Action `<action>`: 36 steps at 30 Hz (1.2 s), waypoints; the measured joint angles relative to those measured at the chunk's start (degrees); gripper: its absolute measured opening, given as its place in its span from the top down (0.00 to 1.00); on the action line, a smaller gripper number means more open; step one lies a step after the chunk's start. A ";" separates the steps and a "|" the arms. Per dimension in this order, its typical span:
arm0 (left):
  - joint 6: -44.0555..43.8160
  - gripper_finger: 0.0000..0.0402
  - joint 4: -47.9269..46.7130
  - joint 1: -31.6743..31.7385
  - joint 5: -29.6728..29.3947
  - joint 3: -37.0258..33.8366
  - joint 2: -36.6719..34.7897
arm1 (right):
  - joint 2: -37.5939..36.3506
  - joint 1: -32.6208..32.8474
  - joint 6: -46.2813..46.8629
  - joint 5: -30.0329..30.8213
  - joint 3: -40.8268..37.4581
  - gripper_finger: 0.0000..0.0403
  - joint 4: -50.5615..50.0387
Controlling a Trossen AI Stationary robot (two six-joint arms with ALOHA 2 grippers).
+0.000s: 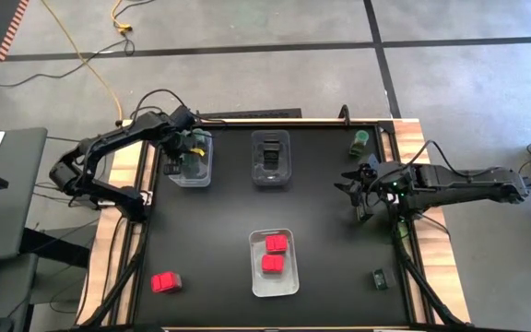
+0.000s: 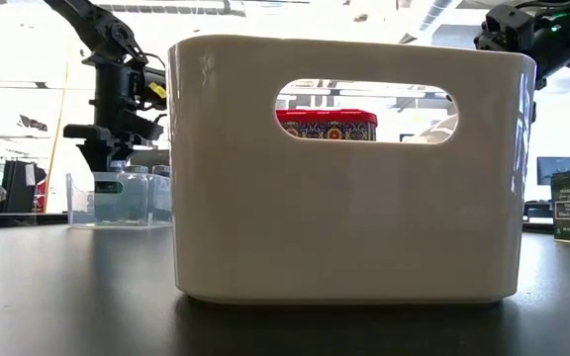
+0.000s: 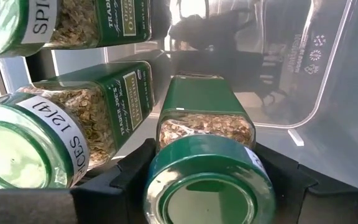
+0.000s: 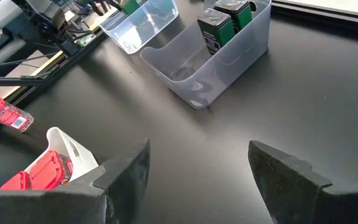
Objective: Sort spices by type
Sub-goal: Put the bottom green seasoning bottle into the transparent bin
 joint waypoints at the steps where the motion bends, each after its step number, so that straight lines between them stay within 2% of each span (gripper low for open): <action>1: -0.02 0.46 0.01 0.00 0.00 0.00 0.00 | 0.00 0.00 0.00 0.00 0.00 0.26 0.00; 6: -0.13 0.43 0.15 0.00 0.00 0.00 0.00 | 0.00 0.00 0.00 0.00 0.00 0.26 0.00; 15: -0.15 0.28 0.15 0.00 -0.02 0.00 0.00 | 0.00 0.00 -0.02 0.00 0.00 0.26 0.00; 21: -0.13 0.21 0.13 0.00 -0.02 0.00 0.00 | 0.00 0.00 -0.02 0.00 0.00 0.26 0.02; 36: -2.97 0.19 -1.29 -0.01 -0.02 0.13 -0.07 | -0.02 0.02 0.00 0.00 0.00 0.26 0.00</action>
